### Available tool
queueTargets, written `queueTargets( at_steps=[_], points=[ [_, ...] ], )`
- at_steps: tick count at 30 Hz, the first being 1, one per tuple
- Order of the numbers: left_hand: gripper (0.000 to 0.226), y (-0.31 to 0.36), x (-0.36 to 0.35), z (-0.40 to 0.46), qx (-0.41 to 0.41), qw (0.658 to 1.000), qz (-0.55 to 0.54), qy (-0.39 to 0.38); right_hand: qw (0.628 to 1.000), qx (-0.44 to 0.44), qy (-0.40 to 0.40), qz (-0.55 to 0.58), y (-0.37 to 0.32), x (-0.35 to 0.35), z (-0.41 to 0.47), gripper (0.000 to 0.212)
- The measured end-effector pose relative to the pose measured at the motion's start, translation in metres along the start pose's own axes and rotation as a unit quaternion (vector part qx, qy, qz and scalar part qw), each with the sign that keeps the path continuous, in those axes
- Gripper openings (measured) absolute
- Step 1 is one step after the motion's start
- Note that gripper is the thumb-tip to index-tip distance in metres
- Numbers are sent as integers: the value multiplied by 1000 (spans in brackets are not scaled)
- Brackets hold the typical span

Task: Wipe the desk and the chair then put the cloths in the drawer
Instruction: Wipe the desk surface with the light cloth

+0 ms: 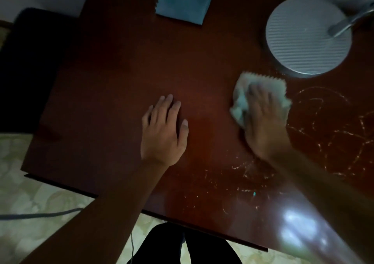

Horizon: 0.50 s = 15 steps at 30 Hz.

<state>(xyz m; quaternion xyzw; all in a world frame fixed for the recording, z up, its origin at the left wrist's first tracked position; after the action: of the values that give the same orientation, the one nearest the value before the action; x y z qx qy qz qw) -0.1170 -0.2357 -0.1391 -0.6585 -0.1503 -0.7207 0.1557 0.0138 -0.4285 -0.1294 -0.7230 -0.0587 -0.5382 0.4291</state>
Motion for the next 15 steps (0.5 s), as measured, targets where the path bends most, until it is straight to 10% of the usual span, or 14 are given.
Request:
queueTargets(
  at_steps=[10,15],
  points=[
    [47,0,2,-1,-2,1000,-5,8,999,40,0,30,-23,-20,-24,53],
    [48,1,1,-1,1,1000,-11,1,989,-101,111,18,28,19,11,53]
  ],
)
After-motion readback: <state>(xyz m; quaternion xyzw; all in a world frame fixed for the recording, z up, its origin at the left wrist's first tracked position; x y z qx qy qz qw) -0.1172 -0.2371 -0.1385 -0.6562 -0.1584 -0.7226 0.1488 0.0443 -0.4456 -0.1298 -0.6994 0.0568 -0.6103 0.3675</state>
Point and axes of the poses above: each hand's wrist, its own z-axis towards the middle knuckle, its own x-axis out of the back of the hand, y = z × x, the point moved 6 cm from there along z, towards the middle knuckle, and after that the axes turned 14 degrees about z, right-handed, at the moved point
